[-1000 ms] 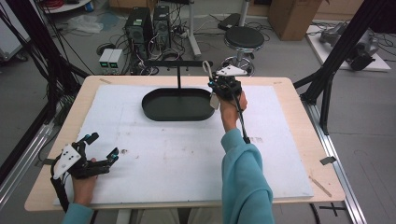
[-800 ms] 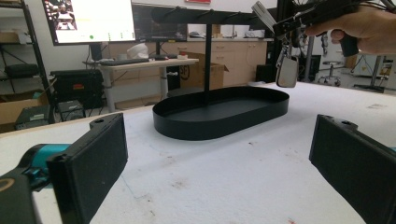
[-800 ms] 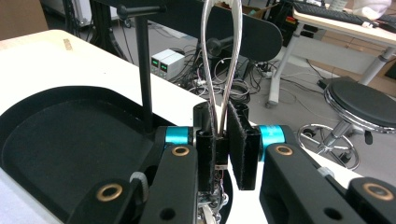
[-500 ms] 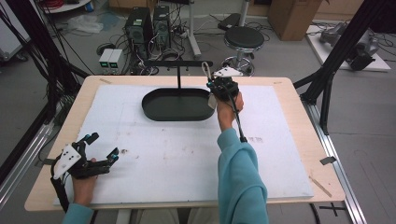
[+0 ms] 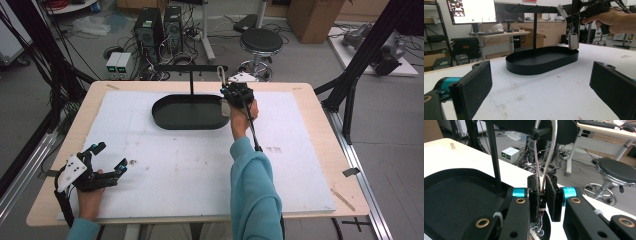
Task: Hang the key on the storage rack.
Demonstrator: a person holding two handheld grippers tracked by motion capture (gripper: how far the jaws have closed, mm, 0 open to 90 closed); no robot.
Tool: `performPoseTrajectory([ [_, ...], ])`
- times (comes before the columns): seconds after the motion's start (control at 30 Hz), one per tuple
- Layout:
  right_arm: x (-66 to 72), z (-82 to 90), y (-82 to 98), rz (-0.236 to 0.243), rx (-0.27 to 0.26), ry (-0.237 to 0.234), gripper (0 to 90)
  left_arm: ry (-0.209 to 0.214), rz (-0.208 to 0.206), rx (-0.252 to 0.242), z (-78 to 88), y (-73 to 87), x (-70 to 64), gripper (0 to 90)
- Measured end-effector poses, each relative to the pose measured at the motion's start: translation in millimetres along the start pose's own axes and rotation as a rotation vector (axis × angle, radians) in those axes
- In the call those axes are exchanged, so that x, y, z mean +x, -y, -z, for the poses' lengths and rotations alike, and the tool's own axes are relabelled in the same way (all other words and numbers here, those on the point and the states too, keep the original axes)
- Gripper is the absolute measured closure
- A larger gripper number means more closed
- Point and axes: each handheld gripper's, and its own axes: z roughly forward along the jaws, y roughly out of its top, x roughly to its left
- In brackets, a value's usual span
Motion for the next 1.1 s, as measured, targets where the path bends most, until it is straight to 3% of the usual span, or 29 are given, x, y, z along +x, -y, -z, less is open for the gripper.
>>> performPoseTrajectory([
  [0.27,-2.6,-6.5,4.9,-0.020,0.018,-0.004,82.2,0.000,0.002,0.000,0.0,0.0,0.1,4.8],
  [0.77,-11.5,-10.6,8.3,-0.057,0.032,-0.070,78.0,0.000,0.002,0.000,0.0,-0.1,0.0,4.8],
  [0.93,-17.2,-7.0,7.9,-0.062,0.029,-0.093,53.0,0.001,0.003,0.001,-0.2,0.0,0.2,4.8],
  [0.97,-17.7,-5.8,7.3,-0.064,0.016,-0.096,40.6,0.001,0.003,0.003,-0.3,-0.1,0.3,4.8],
  [1.03,-18.1,-1.7,5.2,-0.067,0.001,-0.119,24.6,0.000,0.003,0.003,-0.3,-0.1,0.2,4.8],
  [1.07,-17.2,1.0,3.2,-0.049,-0.001,-0.117,10.7,0.000,0.001,0.002,-0.3,-0.1,0.0,4.7],
  [1.1,-15.5,3.7,0.9,-0.020,-0.011,-0.085,0.4,0.000,-0.002,0.003,-0.4,0.0,-0.2,4.8],
])
